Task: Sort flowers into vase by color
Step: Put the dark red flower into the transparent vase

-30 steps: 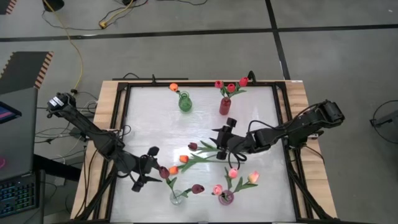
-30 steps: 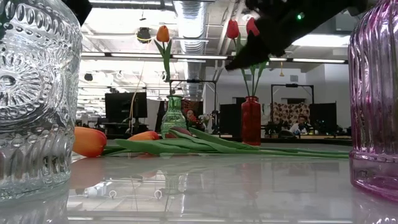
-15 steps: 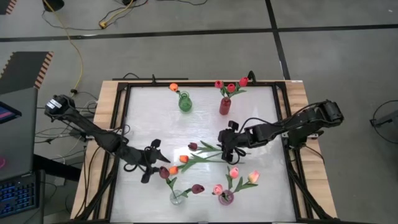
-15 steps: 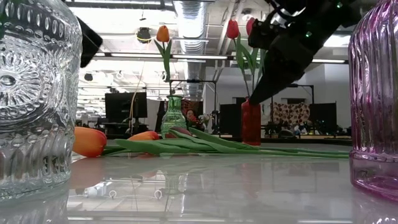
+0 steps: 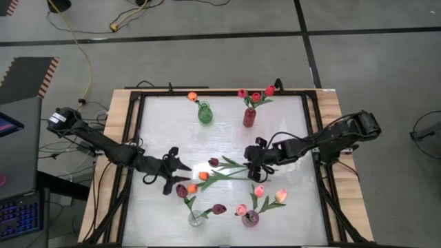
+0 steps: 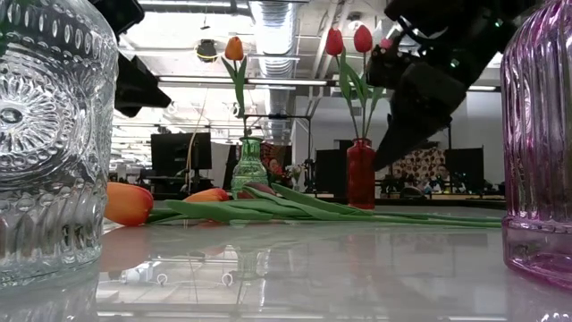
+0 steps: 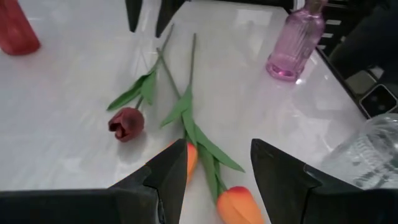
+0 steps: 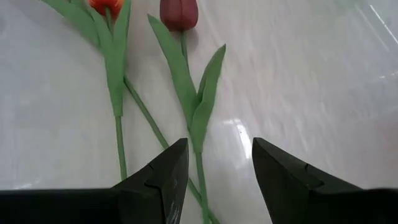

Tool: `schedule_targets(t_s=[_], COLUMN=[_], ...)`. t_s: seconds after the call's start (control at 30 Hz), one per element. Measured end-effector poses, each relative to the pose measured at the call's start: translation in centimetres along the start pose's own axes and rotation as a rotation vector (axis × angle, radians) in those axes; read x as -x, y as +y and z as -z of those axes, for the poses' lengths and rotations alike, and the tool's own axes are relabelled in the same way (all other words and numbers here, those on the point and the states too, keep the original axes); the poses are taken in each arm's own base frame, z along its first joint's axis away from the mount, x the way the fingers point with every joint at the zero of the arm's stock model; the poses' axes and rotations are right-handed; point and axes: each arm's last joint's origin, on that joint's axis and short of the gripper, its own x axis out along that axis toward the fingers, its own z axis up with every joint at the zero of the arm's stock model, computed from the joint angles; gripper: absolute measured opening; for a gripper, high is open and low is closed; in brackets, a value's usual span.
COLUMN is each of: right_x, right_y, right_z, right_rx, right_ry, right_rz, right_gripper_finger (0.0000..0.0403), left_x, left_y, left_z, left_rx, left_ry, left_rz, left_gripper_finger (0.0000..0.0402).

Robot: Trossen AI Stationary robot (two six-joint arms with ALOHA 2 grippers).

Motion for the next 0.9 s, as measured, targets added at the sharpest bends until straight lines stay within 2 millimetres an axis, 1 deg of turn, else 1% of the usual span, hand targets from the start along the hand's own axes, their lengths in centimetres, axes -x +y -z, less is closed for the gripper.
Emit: schedule_targets(t_s=[0.1, 0.27, 0.47, 0.9], right_x=[-0.2, -0.2, -0.2, -0.2], right_y=[-0.1, 0.0, 0.0, 0.3], right_z=[0.5, 0.3, 0.3, -0.6], right_rx=[-0.002, -0.016, -0.017, -0.023], right_ry=[0.011, -0.026, -0.030, -0.117], right_rz=[-0.002, -0.016, -0.017, -0.045], right_gripper_finger=[0.0203, 0.0203, 0.0203, 0.0203], left_x=[0.0, -0.1, -0.1, -0.1], left_y=[0.2, 0.3, 0.2, 0.2], left_z=[0.2, 0.1, 0.0, 0.0], left_rx=[0.008, 0.012, 0.013, 0.013], left_ry=[0.002, 0.000, -0.013, -0.015], left_rz=[-0.009, -0.011, -0.007, -0.006], left_gripper_finger=[0.0164, 0.0164, 0.0164, 0.0164])
